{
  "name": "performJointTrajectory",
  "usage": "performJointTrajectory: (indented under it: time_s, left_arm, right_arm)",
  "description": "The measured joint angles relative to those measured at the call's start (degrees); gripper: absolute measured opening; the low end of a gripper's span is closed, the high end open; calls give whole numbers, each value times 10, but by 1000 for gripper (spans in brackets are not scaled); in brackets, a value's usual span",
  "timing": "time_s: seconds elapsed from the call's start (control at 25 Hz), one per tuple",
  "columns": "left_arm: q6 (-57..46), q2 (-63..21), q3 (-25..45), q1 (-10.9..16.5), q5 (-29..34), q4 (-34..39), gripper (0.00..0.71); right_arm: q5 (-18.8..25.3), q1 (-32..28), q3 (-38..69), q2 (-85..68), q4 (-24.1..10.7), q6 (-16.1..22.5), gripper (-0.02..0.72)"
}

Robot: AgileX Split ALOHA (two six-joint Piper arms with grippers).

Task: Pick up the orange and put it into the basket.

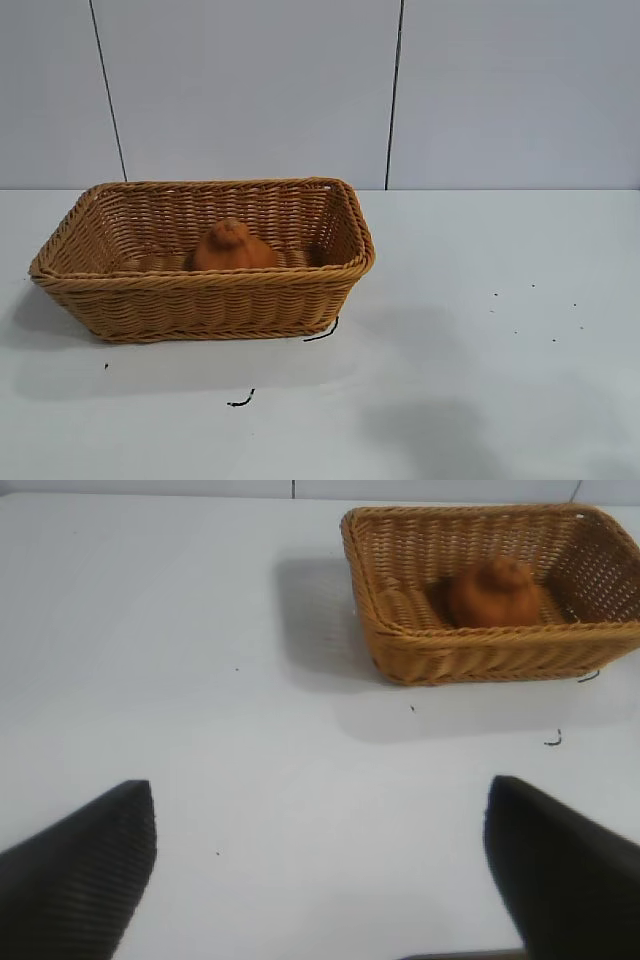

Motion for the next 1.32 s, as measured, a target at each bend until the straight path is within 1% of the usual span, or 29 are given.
performJointTrajectory:
  time_s: [0.04, 0.64, 0.76, 1.0, 1.32]
  left_arm:
    - [0, 0, 0, 0, 0, 0, 639]
    - [0, 0, 0, 0, 0, 0, 639]
    - [0, 0, 0, 0, 0, 0, 639]
    - [0, 0, 0, 0, 0, 0, 639]
    - [0, 0, 0, 0, 0, 0, 639]
  right_arm:
    - [9, 0, 9, -26, 0, 0, 695]
    - [6, 0, 17, -309, 2, -1, 695]
    - [7, 0, 17, -360, -4, -1, 695]
    - [7, 0, 18, -372, -11, 10, 695]
    - [7, 0, 18, -372, -11, 11, 695]
